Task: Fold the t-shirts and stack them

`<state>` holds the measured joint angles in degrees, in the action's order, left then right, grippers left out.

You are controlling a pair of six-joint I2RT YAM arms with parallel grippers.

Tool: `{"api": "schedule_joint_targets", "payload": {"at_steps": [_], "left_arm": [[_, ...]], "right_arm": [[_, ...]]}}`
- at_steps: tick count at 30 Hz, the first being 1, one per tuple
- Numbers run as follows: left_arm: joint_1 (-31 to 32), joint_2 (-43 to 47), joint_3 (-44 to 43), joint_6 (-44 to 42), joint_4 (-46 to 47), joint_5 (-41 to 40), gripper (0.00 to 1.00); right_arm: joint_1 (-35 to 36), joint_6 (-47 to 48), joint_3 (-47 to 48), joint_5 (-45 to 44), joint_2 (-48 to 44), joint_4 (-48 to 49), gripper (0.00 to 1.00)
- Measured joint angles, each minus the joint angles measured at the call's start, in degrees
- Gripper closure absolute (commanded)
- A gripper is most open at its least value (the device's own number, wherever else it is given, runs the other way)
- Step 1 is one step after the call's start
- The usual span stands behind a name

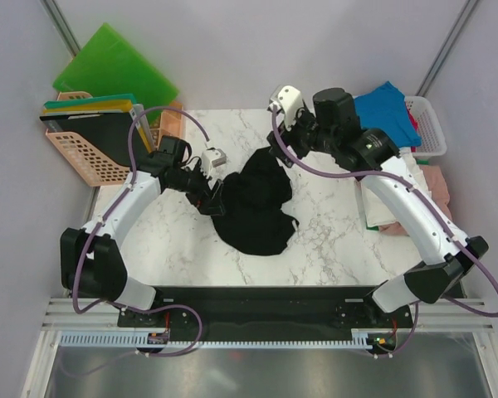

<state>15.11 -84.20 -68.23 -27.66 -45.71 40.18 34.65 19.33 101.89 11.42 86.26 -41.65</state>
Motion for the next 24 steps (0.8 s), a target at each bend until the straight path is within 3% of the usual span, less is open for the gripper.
{"api": "schedule_joint_targets", "payload": {"at_steps": [6, 12, 17, 24], "left_arm": [[0.0, 0.8, 0.3, 0.0, 0.5, -1.1, 0.07], [0.0, 0.7, 0.3, 0.0, 1.2, -1.1, 0.08], [0.0, -0.6, 0.3, 0.5, 2.2, -2.5, 0.08], [0.0, -2.8, -0.7, 0.7, 2.7, -5.1, 0.08]], "right_arm": [[-6.8, 1.9, -4.9, -4.6, -6.7, -0.4, 0.16], [-6.3, 1.1, -26.5, -3.3, -15.6, 1.7, 0.28], [-6.4, -2.1, -36.3, -0.1, -9.9, 3.7, 0.4], [-6.4, -5.3, -35.7, 6.2, -5.0, 8.7, 0.54]]}}
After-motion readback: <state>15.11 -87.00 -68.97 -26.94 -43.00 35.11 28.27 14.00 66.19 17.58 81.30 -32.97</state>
